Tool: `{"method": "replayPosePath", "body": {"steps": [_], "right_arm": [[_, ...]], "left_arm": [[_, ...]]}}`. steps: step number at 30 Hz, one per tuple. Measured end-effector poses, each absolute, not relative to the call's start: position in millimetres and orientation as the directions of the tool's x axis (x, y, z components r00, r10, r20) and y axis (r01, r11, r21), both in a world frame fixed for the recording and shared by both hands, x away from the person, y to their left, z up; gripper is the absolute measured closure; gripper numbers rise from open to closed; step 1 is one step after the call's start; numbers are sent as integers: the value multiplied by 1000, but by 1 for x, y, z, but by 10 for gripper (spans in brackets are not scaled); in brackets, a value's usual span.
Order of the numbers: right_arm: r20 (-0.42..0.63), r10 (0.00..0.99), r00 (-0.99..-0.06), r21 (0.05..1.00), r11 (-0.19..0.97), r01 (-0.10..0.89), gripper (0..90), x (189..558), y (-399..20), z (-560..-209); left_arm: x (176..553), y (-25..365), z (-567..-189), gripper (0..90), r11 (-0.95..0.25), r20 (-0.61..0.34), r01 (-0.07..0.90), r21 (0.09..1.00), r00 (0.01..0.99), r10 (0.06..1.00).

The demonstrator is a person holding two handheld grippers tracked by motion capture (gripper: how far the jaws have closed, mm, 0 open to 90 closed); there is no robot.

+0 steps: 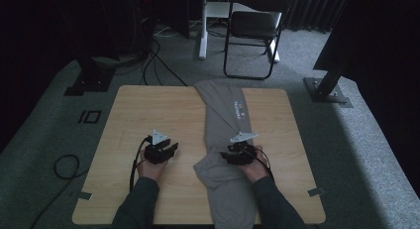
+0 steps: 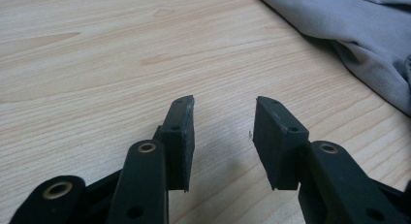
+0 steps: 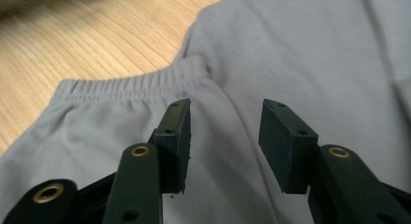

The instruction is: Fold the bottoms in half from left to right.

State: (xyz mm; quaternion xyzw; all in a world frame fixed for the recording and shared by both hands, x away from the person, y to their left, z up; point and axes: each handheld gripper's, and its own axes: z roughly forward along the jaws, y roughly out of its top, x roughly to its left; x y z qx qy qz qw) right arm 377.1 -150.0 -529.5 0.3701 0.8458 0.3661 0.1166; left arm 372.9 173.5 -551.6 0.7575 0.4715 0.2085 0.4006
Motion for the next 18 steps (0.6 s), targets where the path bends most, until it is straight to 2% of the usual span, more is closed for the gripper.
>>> {"method": "replayPosePath", "body": {"steps": [3,4,8,9,18], "right_arm": [[70,708,-702,676,484,555,536,386,-140,-537],[67,710,-701,667,491,561,570,388,-139,-540],[63,688,-723,666,511,543,846,379,-140,-541],[54,681,-730,667,519,534,874,374,-141,-541],[60,665,-744,675,522,521,883,333,-169,-538]], "left_arm": [[373,174,-552,602,-231,-65,547,804,468,881],[373,174,-552,602,-230,-66,547,805,468,881],[373,174,-551,602,-229,-67,546,806,468,881],[373,174,-552,602,-231,-66,547,805,469,881],[373,173,-552,602,-242,-56,546,802,472,880]]}}
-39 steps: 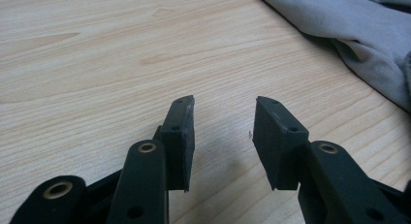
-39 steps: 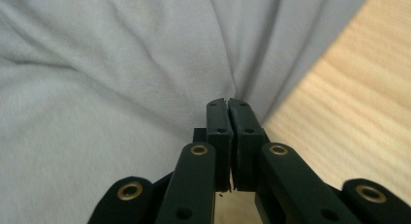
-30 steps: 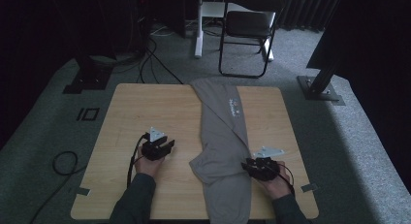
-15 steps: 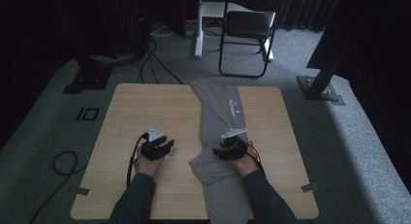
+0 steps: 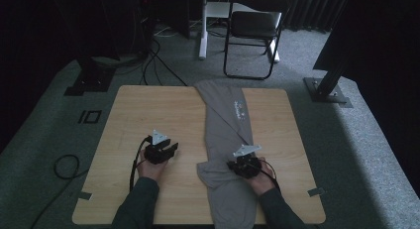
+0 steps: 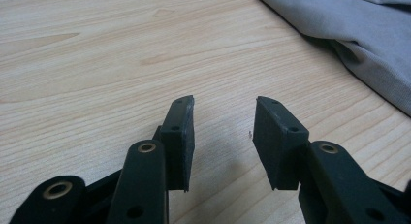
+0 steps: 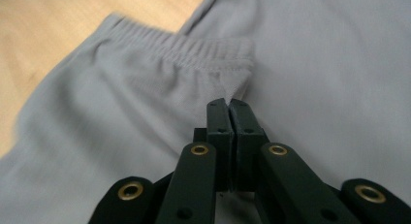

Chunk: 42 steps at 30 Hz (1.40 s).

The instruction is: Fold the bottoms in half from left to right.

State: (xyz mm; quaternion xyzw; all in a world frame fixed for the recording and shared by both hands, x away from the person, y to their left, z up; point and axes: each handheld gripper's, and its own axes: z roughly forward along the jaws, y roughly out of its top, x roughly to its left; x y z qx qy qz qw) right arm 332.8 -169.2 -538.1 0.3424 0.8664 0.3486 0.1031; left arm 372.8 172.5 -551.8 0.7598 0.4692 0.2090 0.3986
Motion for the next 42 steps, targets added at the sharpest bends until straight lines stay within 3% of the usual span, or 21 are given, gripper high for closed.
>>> {"method": "replayPosePath", "body": {"steps": [5,13,17,19,22,30,38,42], "right_arm": [[98,691,-716,689,472,550,883,289,-210,-537],[139,669,-731,693,461,554,879,250,-236,-537],[141,639,-756,686,488,540,797,239,-239,-536],[142,646,-750,704,467,535,706,238,-241,-533],[151,677,-720,740,405,537,670,247,-246,-526],[166,686,-709,702,423,573,623,279,-230,-532],[155,679,-718,672,460,580,605,281,-218,-542],[152,673,-724,673,467,575,589,279,-217,-542]], "left_arm": [[373,172,-552,602,-242,-57,547,802,472,880],[372,170,-552,602,-256,-46,546,798,478,877],[372,168,-551,602,-253,-50,544,800,481,875],[370,165,-551,602,-251,-70,545,800,500,863],[367,152,-550,602,-291,-62,533,795,548,834],[364,91,-540,602,-385,-94,481,787,711,697],[353,32,-541,628,-511,-97,408,757,843,529],[357,23,-551,657,-544,-99,427,722,842,530]]}}
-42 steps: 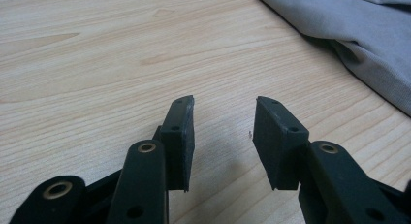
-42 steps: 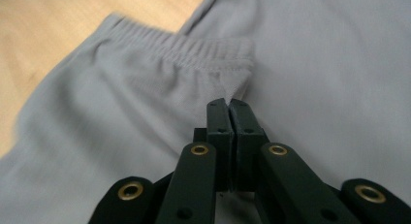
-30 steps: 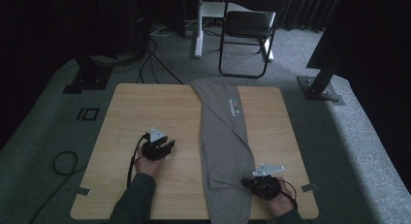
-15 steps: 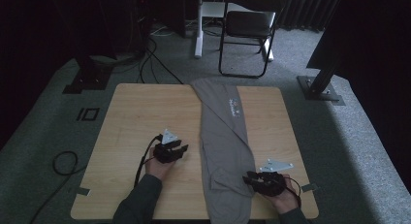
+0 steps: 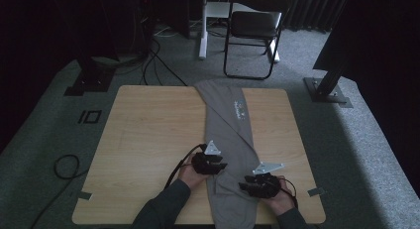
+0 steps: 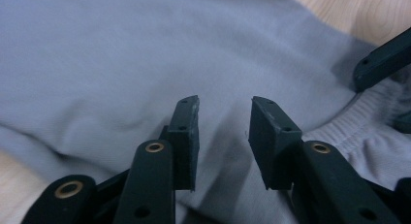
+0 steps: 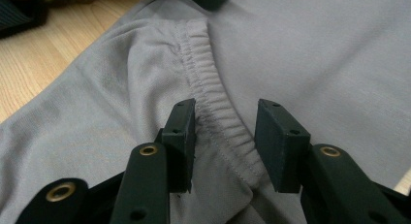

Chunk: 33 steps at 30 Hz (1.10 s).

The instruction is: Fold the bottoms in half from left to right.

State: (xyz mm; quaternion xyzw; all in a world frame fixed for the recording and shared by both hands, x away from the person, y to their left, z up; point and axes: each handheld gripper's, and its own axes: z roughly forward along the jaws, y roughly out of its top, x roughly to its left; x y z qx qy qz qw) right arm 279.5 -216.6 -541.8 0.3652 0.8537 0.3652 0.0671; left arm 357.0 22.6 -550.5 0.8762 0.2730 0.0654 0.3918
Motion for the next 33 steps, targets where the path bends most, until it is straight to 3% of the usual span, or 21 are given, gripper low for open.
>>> {"method": "replayPosePath", "body": {"steps": [14,23,33], "right_arm": [[98,649,-754,689,503,522,589,301,-204,-546],[61,629,-775,689,535,488,600,322,-184,-546],[137,513,-848,686,568,455,624,299,-169,-546]], "left_arm": [[394,37,-553,779,-481,-47,472,739,749,661],[418,47,-553,778,-448,-40,502,740,698,715],[412,54,-554,728,-437,-49,504,745,694,719]]}}
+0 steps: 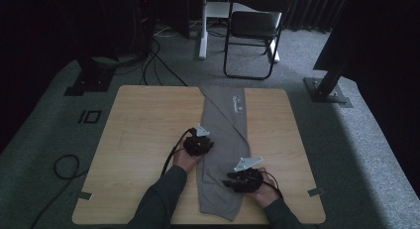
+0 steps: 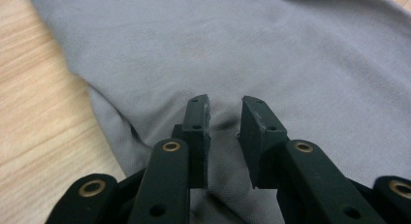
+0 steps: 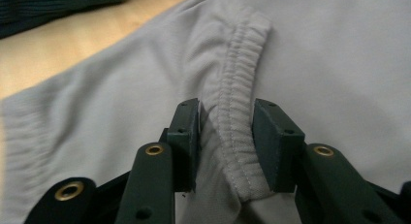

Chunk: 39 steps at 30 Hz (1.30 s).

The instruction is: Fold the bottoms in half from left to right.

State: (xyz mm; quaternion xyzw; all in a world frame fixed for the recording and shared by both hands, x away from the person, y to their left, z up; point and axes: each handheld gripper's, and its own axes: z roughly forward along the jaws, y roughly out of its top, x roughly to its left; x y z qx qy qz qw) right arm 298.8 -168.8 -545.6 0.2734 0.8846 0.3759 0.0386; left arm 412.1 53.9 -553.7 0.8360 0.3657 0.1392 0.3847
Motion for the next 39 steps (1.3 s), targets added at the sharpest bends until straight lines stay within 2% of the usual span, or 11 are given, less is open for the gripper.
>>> {"method": "replayPosePath", "body": {"steps": [11,18,20,24,27,31,34,39], "right_arm": [[172,342,-924,702,616,359,631,264,-163,-541],[231,303,-925,752,547,367,643,260,-176,-531],[228,311,-922,762,533,368,648,260,-179,-529],[193,376,-906,781,500,374,759,264,-183,-526],[182,423,-888,781,487,392,799,270,-185,-528],[155,454,-877,757,516,401,805,274,-185,-532],[137,463,-876,745,534,399,803,275,-182,-535],[115,473,-873,738,548,394,795,280,-176,-536]], "left_arm": [[398,61,-551,651,-456,-48,502,735,709,703],[376,58,-547,636,-482,-37,459,746,752,659],[372,58,-547,634,-480,-45,461,747,755,654],[365,56,-549,634,-478,-62,467,744,760,647],[357,53,-547,635,-493,-58,449,745,780,623],[347,47,-547,657,-523,-60,417,743,820,570],[342,40,-550,739,-578,-19,393,716,837,546],[351,36,-552,776,-553,-25,407,727,820,572]]}}
